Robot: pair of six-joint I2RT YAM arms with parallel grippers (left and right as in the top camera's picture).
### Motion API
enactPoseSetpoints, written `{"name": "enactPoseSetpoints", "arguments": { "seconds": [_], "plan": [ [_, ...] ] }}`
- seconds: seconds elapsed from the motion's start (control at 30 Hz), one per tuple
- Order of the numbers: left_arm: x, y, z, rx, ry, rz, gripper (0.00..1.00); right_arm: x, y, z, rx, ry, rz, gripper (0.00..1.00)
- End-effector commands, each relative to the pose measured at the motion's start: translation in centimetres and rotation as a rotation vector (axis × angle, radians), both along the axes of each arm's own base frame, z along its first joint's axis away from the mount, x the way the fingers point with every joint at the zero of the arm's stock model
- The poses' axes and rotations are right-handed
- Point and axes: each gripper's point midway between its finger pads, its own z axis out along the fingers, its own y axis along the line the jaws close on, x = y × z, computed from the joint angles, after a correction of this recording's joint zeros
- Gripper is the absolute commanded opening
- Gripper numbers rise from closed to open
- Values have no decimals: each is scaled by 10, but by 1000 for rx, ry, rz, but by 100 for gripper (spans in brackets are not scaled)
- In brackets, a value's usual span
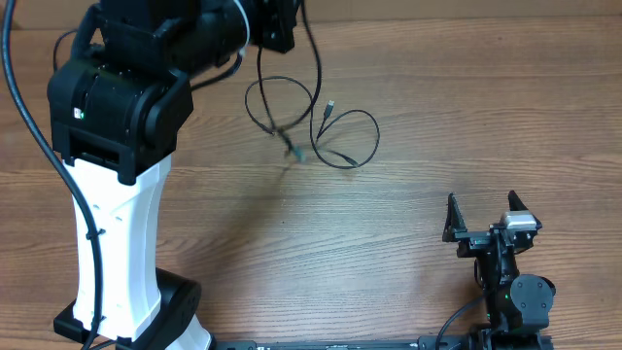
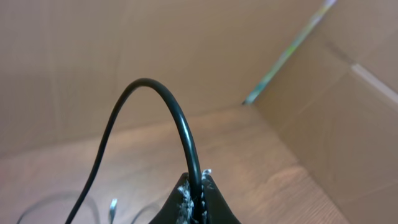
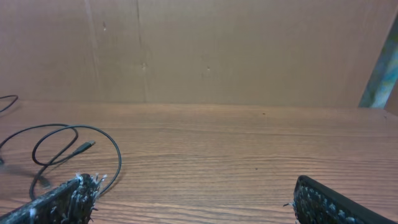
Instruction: Untangle cables
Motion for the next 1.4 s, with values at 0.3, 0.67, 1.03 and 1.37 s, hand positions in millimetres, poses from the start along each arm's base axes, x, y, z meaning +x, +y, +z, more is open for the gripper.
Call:
{"name": "enactPoseSetpoints", "arguments": {
  "seconds": [0.3, 0.67, 1.03, 1.37],
  "plan": [
    [8, 75, -38, 55, 181, 220, 4, 0, 1, -2, 3, -2, 3, 100],
    [-1, 175, -104, 301, 422, 683, 4, 0, 1, -2, 3, -3, 3, 100],
    [18, 80, -181, 296, 645, 118, 4, 0, 1, -2, 3, -3, 3, 100],
    [34, 18, -267, 470, 778, -46, 7, 0, 1, -2, 3, -2, 3, 100]
  ]
}}
